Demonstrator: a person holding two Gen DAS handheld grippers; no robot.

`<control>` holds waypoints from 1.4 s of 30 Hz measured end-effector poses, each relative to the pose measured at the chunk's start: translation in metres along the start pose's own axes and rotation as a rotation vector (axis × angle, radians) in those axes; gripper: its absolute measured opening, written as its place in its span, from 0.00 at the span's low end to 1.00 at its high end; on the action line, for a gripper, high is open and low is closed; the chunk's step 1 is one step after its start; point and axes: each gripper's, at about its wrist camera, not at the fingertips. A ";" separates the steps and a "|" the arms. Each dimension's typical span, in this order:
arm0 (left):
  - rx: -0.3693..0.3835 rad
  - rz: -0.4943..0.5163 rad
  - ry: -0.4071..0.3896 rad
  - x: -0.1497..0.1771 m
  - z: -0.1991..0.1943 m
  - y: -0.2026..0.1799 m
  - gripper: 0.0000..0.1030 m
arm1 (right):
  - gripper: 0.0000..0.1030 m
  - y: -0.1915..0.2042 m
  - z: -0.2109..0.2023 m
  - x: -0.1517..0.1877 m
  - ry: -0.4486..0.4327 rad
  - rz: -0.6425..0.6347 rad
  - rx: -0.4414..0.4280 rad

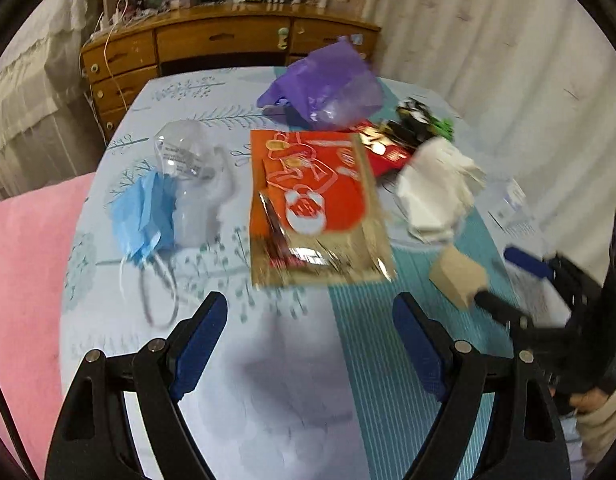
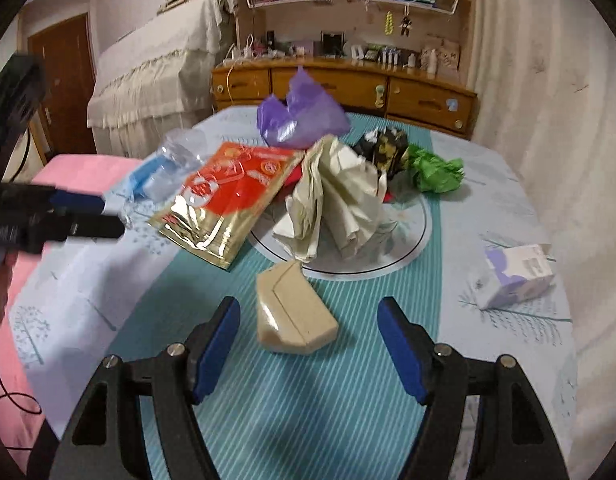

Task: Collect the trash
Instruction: 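Grasp the orange-gold snack bag with the left tool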

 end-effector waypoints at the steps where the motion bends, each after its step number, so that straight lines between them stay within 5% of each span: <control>1: 0.001 -0.013 0.007 -0.005 0.007 0.002 0.81 | 0.70 0.000 0.003 0.001 0.011 -0.001 -0.003; 4: 0.002 -0.034 0.020 -0.018 0.028 0.007 0.81 | 0.69 -0.005 0.019 0.003 0.063 -0.003 -0.025; 7: -0.007 -0.030 0.025 -0.028 0.042 0.007 0.81 | 0.48 -0.007 0.031 0.003 0.098 -0.015 -0.043; 23: 0.004 -0.046 0.048 -0.056 0.090 -0.005 0.80 | 0.48 -0.036 0.042 -0.010 0.034 0.092 -0.019; 27: -0.026 -0.027 0.043 -0.063 0.093 -0.021 0.60 | 0.48 -0.034 0.041 -0.009 0.031 0.097 -0.024; 31: -0.049 -0.026 0.042 -0.063 0.091 -0.037 0.54 | 0.48 -0.034 0.041 -0.010 0.031 0.097 -0.024; 34: -0.068 -0.019 0.020 -0.062 0.086 -0.049 0.09 | 0.48 -0.035 0.040 -0.011 0.033 0.093 -0.020; 42: -0.054 -0.023 -0.045 -0.048 0.045 -0.060 0.03 | 0.48 -0.022 0.034 -0.003 0.033 0.089 -0.030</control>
Point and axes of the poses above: each gripper's, at about its wrist camera, not at the fingertips, and z roughly the way its jaws point, y to its left, x to its underside, and after that the axes turned 10 degrees about -x, right-handed
